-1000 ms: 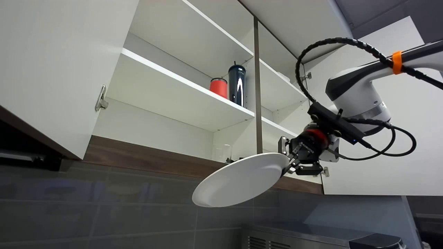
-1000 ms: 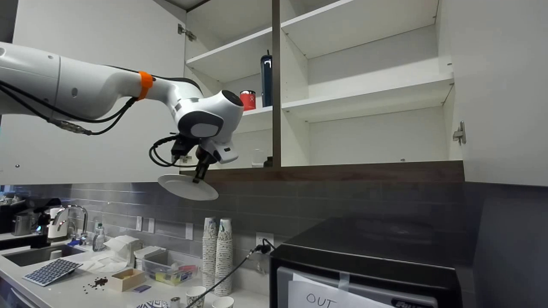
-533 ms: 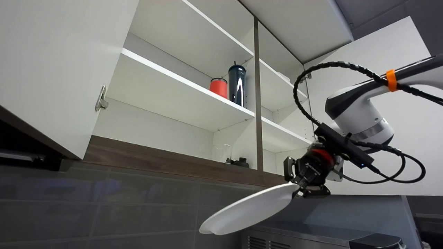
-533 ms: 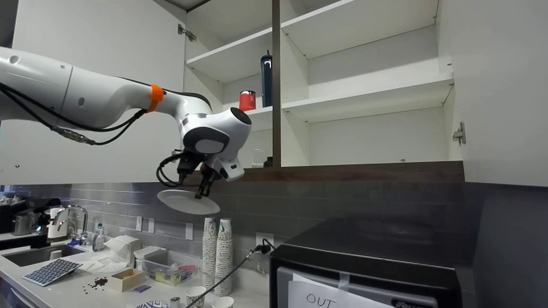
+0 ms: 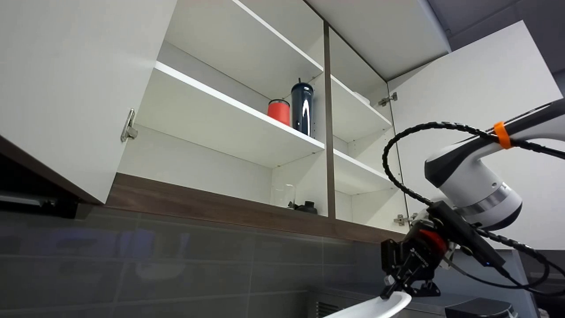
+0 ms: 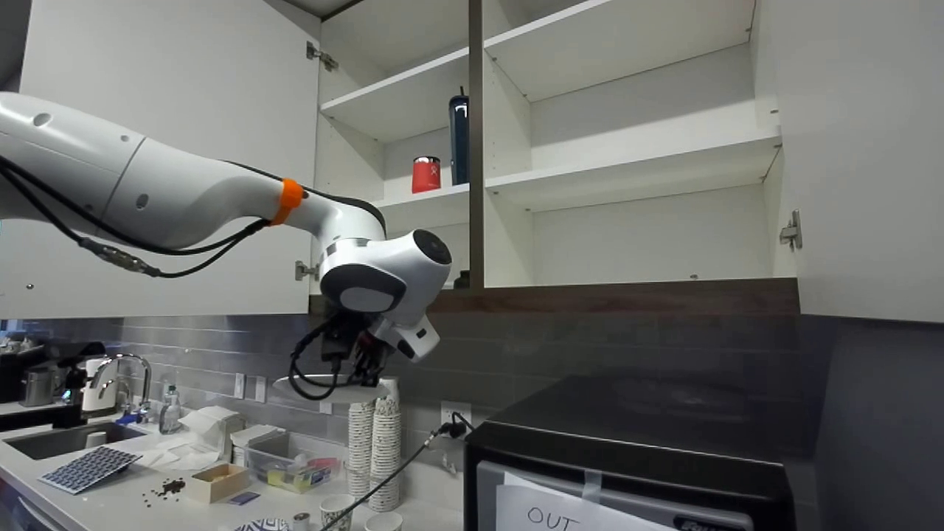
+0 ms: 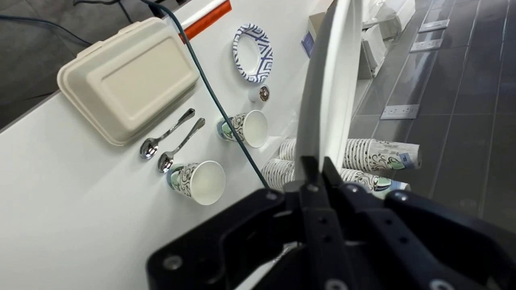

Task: Remove the white plates from the cabinet on the left and put them on the counter.

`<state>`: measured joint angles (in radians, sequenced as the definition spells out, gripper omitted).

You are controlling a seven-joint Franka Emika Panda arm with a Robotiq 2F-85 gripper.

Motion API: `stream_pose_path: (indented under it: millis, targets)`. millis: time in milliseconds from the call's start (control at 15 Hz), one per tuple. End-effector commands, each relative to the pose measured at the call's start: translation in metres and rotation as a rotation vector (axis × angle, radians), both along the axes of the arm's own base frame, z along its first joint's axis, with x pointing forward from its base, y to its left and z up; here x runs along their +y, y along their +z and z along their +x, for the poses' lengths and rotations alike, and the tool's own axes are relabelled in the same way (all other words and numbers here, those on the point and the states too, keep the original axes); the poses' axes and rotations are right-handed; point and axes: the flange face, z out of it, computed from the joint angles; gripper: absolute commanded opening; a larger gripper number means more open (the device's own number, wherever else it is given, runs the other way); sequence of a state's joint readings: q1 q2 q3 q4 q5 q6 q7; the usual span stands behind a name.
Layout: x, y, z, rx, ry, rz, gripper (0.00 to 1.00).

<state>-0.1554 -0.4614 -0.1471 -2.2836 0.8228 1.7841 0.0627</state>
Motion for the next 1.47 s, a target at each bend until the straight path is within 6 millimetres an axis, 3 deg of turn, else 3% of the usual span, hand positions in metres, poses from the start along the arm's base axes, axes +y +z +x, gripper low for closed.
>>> stream_pose_path:
  millis: [0,333,600,1000,1400]
  targets:
    - [-0.001,0.001,0.001,0.001,0.001,0.0,0.04]
    - [0.0,0.006,0.001,-0.009,0.003,-0.004,0.01]
    - [-0.012,-0.043,0.025,0.074,-0.088,0.005,0.01]
    - [-0.023,-0.108,0.04,0.055,-0.193,-0.011,0.01]
    - [-0.032,-0.132,0.033,-0.152,-0.33,0.028,0.01]
